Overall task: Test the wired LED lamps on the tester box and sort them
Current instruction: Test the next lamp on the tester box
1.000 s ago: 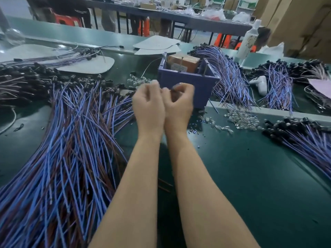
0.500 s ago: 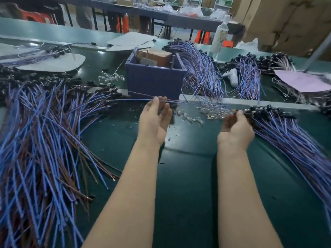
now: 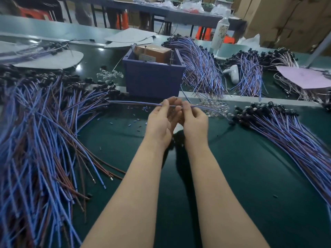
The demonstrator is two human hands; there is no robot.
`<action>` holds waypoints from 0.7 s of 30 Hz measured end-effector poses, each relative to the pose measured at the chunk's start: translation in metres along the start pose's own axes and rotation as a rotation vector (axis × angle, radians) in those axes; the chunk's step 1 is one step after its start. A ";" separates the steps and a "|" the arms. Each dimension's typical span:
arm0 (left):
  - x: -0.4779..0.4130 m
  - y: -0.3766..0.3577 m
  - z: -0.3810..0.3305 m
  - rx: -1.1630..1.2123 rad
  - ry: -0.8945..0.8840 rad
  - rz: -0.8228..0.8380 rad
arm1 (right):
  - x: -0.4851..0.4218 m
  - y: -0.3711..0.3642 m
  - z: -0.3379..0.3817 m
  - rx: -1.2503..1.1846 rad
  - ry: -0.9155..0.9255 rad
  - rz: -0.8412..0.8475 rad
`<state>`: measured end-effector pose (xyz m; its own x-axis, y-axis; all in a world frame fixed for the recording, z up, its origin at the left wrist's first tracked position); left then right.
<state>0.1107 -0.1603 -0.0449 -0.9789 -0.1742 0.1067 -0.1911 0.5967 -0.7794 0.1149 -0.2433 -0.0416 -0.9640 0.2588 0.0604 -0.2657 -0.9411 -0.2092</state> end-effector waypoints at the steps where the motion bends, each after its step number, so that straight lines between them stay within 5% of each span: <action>1: -0.002 0.003 -0.003 -0.017 -0.031 -0.019 | -0.001 0.006 0.002 0.019 0.031 -0.045; 16: -0.012 0.046 -0.040 0.238 -0.199 -0.309 | -0.012 0.067 0.017 -0.363 0.072 -0.403; 21: -0.013 0.047 -0.047 -0.101 -0.336 -0.406 | -0.012 0.081 0.021 -0.453 0.044 -0.449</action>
<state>0.1112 -0.0935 -0.0536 -0.7508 -0.6381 0.1708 -0.5717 0.4983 -0.6518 0.1054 -0.3274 -0.0384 -0.7548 0.6247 0.2000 -0.6096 -0.5556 -0.5654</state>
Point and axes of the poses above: each hand's wrist, its own x-axis away from the middle knuckle, its own y-axis out of the back of the hand, z = x × y, the point moved 5 cm from there along -x, towards the middle knuckle, and after that the axes turned 8 degrees about -y, right-handed, at the moved point
